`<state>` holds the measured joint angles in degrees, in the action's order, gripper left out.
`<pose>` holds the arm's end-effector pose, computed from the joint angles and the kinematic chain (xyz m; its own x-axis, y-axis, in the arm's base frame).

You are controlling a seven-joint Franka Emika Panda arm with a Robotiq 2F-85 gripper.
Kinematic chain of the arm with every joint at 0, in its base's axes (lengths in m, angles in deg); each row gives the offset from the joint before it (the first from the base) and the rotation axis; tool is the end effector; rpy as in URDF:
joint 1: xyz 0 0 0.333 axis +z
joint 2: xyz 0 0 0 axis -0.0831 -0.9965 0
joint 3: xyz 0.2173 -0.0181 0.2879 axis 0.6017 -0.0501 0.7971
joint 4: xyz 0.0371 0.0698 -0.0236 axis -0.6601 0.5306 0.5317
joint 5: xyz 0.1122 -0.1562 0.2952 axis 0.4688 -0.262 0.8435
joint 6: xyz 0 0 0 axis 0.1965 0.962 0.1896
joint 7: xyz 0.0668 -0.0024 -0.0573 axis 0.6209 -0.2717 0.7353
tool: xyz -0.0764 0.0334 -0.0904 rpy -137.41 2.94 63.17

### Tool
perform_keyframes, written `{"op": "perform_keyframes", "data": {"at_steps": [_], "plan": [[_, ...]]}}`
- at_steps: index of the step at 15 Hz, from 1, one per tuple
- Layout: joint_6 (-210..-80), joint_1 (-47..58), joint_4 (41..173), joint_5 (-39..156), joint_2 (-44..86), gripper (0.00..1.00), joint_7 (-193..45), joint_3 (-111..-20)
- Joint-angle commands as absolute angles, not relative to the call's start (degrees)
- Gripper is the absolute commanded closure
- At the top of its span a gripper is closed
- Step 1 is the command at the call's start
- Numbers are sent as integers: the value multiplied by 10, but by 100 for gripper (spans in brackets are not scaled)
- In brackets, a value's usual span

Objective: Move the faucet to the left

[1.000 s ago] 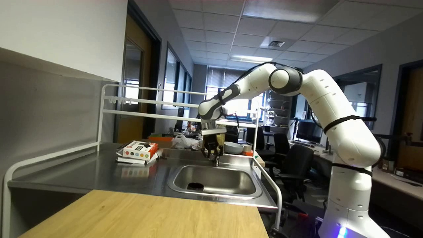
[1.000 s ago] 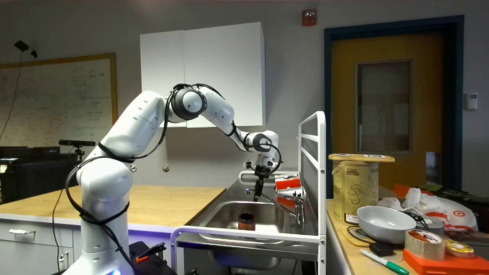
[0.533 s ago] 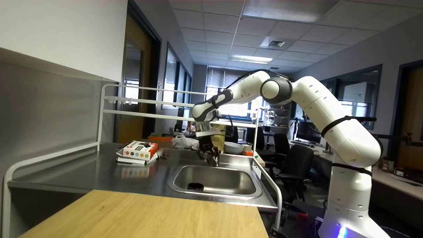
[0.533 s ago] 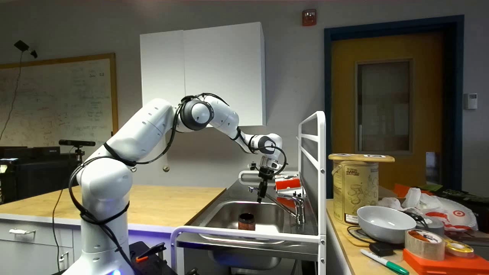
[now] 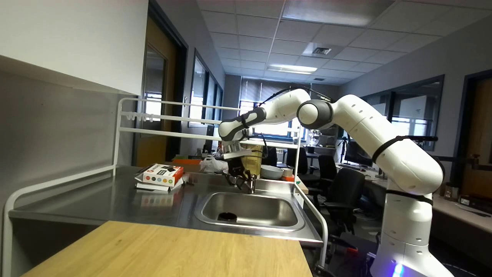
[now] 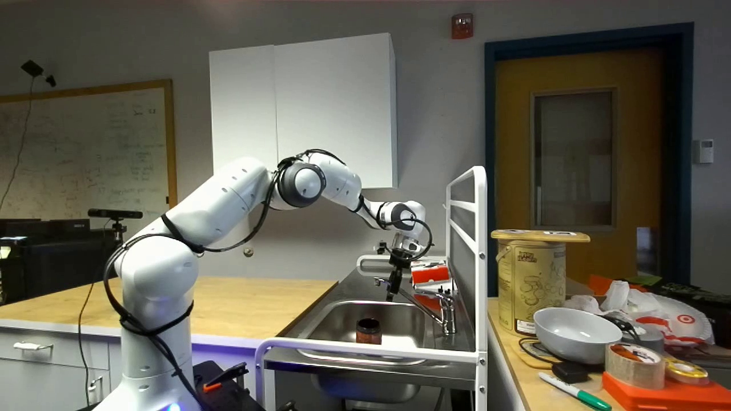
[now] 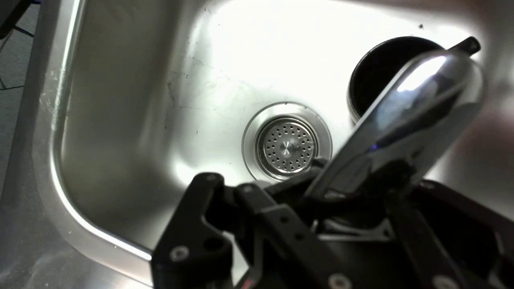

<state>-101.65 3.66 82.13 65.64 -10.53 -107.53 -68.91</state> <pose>0.6945 -0.0664 0.2981 0.6274 -0.7165 -0.3050 -0.6654 -0.6967 0.2681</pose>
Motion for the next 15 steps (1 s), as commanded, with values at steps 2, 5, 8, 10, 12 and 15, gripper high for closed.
{"op": "perform_keyframes", "data": {"at_steps": [2, 5, 8, 10, 12, 15], "plan": [[-978, 37, 734, 658, -151, 97, -1090, -687], [-965, 36, 715, 659, -162, 96, -1094, -687], [-956, 36, 704, 660, -167, 67, -1095, -686], [-958, 38, 703, 659, -166, 54, -1096, -686], [-960, 42, 703, 657, -162, 38, -1097, -686], [-964, 49, 705, 654, -152, 16, -1097, -685]]}}
